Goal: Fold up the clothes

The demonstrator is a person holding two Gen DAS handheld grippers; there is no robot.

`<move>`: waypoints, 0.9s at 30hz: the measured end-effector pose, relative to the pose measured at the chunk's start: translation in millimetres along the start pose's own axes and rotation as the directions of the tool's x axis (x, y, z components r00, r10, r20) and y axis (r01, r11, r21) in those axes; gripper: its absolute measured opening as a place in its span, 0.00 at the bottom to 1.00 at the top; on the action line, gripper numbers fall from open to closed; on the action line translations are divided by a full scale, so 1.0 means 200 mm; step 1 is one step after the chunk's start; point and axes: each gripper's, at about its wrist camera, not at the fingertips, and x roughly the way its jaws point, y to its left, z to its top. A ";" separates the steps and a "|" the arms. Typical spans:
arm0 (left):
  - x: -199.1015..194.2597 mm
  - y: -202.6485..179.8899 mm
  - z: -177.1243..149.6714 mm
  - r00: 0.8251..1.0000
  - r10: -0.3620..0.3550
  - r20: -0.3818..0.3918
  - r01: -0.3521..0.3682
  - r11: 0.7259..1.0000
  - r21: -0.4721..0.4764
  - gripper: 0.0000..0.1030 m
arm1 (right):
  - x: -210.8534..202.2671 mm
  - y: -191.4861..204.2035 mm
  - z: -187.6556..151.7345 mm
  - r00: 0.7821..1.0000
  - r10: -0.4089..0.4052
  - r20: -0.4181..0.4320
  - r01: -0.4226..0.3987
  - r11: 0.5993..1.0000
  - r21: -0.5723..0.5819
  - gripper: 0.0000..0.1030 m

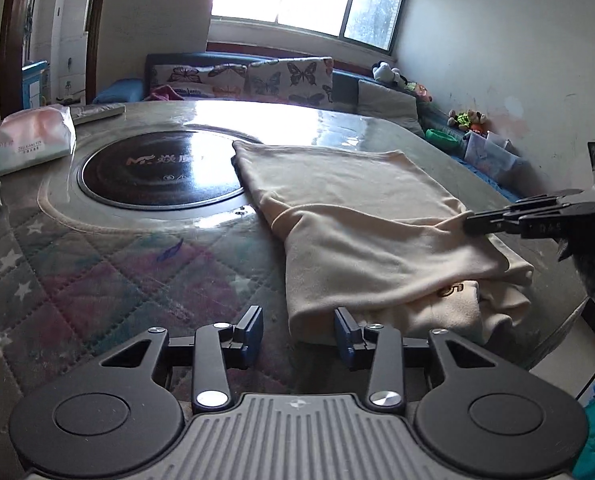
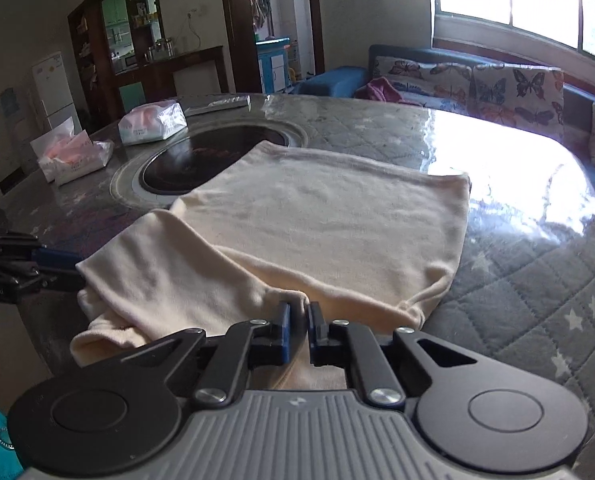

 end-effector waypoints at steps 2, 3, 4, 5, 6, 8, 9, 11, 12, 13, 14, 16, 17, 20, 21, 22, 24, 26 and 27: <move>0.01 -0.01 -0.01 1.000 -0.002 0.007 0.002 1.000 0.007 0.20 | -0.02 0.01 0.02 1.000 -0.011 0.017 0.011 1.000 -0.016 0.05; 0.00 -0.02 -0.01 1.000 0.008 0.014 -0.009 1.000 0.023 0.15 | -0.04 0.02 0.04 0.999 -0.019 0.026 0.020 0.999 -0.027 0.05; 0.00 -0.03 -0.01 1.000 0.019 0.020 -0.020 0.999 0.039 0.07 | -0.04 0.02 0.04 0.999 -0.026 0.030 0.027 0.999 -0.032 0.05; 0.00 -0.04 -0.02 0.999 0.030 0.028 -0.032 0.998 0.055 0.05 | -0.05 0.02 0.05 0.999 -0.033 0.033 0.035 0.999 -0.038 0.04; -0.01 -0.06 -0.02 0.998 0.045 0.041 -0.048 0.996 0.071 0.04 | -0.05 0.02 0.06 0.999 -0.041 0.036 0.042 0.998 -0.043 0.04; -0.05 -0.08 -0.01 0.995 0.064 0.078 -0.072 0.993 0.095 0.03 | -0.07 0.02 0.08 0.998 -0.055 0.043 0.057 0.997 -0.053 0.04; -0.07 -0.10 0.00 0.993 0.070 0.091 -0.079 0.991 0.108 0.03 | -0.07 0.03 0.09 0.997 -0.062 0.047 0.065 0.996 -0.058 0.04; -0.07 -0.12 -0.01 0.993 0.073 0.090 -0.085 0.987 0.140 0.03 | -0.08 0.03 0.10 0.996 -0.076 0.054 0.080 0.994 -0.069 0.04; -0.08 -0.13 -0.01 0.993 0.074 0.089 -0.088 0.984 0.155 0.03 | -0.09 0.03 0.11 0.995 -0.083 0.057 0.087 0.993 -0.074 0.04; -0.08 -0.14 -0.02 0.994 0.076 0.084 -0.090 0.981 0.170 0.03 | -0.10 0.03 0.12 0.994 -0.090 0.061 0.095 0.992 -0.079 0.04; -0.06 -0.14 -0.03 0.995 0.078 0.060 -0.087 0.980 0.179 0.03 | -0.10 0.03 0.13 0.993 -0.097 0.065 0.102 0.991 -0.084 0.04; -0.04 -0.13 -0.04 0.997 0.075 0.008 -0.075 0.980 0.183 0.04 | -0.03 0.02 0.08 0.995 -0.104 0.005 0.105 0.991 -0.079 0.05; -0.04 -0.11 -0.04 0.997 0.074 -0.008 -0.071 0.981 0.179 0.05 | 0.02 0.01 0.04 0.993 -0.111 -0.030 0.109 0.991 -0.077 0.05; -0.09 -0.04 0.02 0.999 0.045 -0.014 -0.043 0.990 0.131 0.06 | 0.04 -0.01 -0.01 0.991 -0.123 -0.045 0.120 0.991 -0.064 0.06; -0.10 -0.02 0.06 0.999 0.033 -0.002 -0.033 0.993 0.110 0.06 | 0.02 -0.02 0.00 0.992 -0.121 -0.029 0.119 0.991 -0.056 0.06; -0.10 -0.01 0.11 1.000 0.027 0.014 -0.028 0.995 0.096 0.06 | -0.01 -0.02 0.01 0.993 -0.119 -0.010 0.118 0.992 -0.052 0.07; -0.07 0.00 0.20 0.999 0.012 0.031 -0.014 0.997 0.076 0.06 | -0.03 -0.02 0.03 0.994 -0.112 0.020 0.113 0.992 -0.057 0.09; 0.01 -0.03 0.28 0.998 -0.039 0.043 0.036 0.998 0.058 0.06 | -0.04 -0.01 0.05 0.995 -0.095 0.044 0.097 0.993 -0.063 0.09; 0.06 -0.06 0.31 0.997 -0.067 0.042 0.064 0.996 0.058 0.06 | -0.02 0.00 0.06 0.996 -0.079 0.044 0.082 0.995 -0.062 0.09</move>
